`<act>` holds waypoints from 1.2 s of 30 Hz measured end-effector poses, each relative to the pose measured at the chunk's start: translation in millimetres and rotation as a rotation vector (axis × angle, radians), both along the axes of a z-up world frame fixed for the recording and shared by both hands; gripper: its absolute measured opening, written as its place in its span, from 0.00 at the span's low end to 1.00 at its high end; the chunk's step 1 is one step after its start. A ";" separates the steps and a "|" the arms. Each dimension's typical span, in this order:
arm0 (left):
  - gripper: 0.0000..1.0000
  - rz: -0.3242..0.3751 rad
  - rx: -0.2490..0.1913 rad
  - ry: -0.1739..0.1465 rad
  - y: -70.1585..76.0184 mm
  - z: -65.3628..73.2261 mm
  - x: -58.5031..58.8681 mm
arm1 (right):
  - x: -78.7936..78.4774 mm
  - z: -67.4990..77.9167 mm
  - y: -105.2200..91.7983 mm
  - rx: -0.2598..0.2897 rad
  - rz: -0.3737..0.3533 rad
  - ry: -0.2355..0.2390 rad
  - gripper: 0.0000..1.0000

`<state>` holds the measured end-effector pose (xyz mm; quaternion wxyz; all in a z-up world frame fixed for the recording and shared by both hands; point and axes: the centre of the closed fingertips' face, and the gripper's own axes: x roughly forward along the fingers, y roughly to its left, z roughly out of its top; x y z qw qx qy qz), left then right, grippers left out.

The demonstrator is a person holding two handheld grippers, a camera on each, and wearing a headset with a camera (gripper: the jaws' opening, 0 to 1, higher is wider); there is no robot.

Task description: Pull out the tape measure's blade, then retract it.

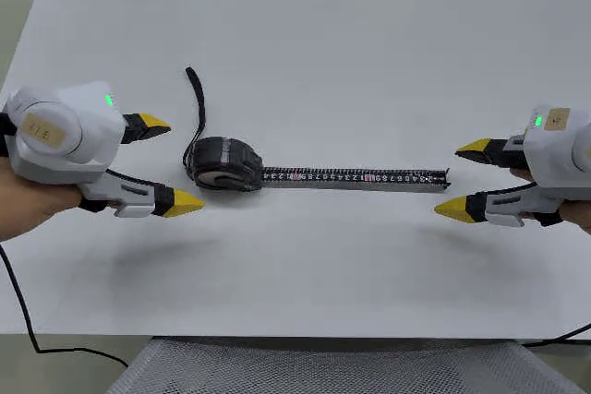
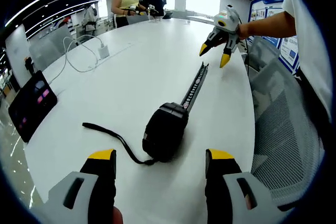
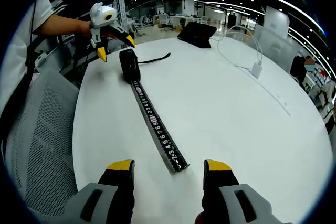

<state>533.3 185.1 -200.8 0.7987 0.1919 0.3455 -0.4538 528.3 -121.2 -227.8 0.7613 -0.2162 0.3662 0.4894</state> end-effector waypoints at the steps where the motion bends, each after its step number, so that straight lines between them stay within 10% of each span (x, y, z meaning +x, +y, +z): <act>1: 0.66 0.009 -0.005 -0.006 1.0 1.2 -0.5 | 0.2 1.5 0.3 0.009 -0.010 -0.004 0.50; 19: 0.86 0.164 -0.086 -0.056 12.5 13.1 -27.0 | -16.8 24.0 -4.1 0.075 -0.141 -0.052 0.64; 36: 0.98 0.280 -0.128 -0.023 28.0 13.2 -57.3 | -39.3 33.2 -10.3 0.120 -0.221 -0.056 0.81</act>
